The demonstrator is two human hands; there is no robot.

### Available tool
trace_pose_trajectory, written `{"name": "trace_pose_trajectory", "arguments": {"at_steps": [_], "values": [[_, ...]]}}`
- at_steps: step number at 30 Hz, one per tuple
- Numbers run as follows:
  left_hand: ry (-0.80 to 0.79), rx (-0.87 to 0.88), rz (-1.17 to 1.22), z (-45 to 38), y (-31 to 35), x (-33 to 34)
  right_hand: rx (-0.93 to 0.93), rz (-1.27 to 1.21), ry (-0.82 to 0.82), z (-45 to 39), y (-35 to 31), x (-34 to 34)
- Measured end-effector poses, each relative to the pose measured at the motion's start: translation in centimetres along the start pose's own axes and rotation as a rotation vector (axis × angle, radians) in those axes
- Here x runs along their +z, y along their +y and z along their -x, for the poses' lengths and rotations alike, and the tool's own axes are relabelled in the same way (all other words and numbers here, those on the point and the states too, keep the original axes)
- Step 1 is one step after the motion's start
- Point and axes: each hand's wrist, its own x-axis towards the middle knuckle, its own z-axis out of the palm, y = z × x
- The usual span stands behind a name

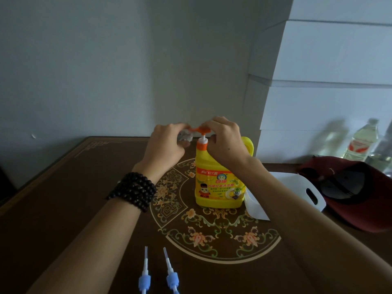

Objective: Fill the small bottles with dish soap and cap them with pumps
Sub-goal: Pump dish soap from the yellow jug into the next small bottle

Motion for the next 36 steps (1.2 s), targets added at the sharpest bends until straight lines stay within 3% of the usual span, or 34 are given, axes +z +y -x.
{"name": "trace_pose_trajectory", "arguments": {"at_steps": [10,30,36], "values": [[-0.068,-0.008,0.024,1.5,-0.4,0.9,0.044,-0.005,0.057,1.5,0.1,1.7],[-0.042,-0.002,0.028,1.1,-0.3,0.5,0.064,-0.011,0.035,1.4,-0.3,1.0],[0.015,-0.109,0.133,1.5,-0.6,0.2,0.07,-0.004,0.02,1.0,-1.0,-0.1]]}}
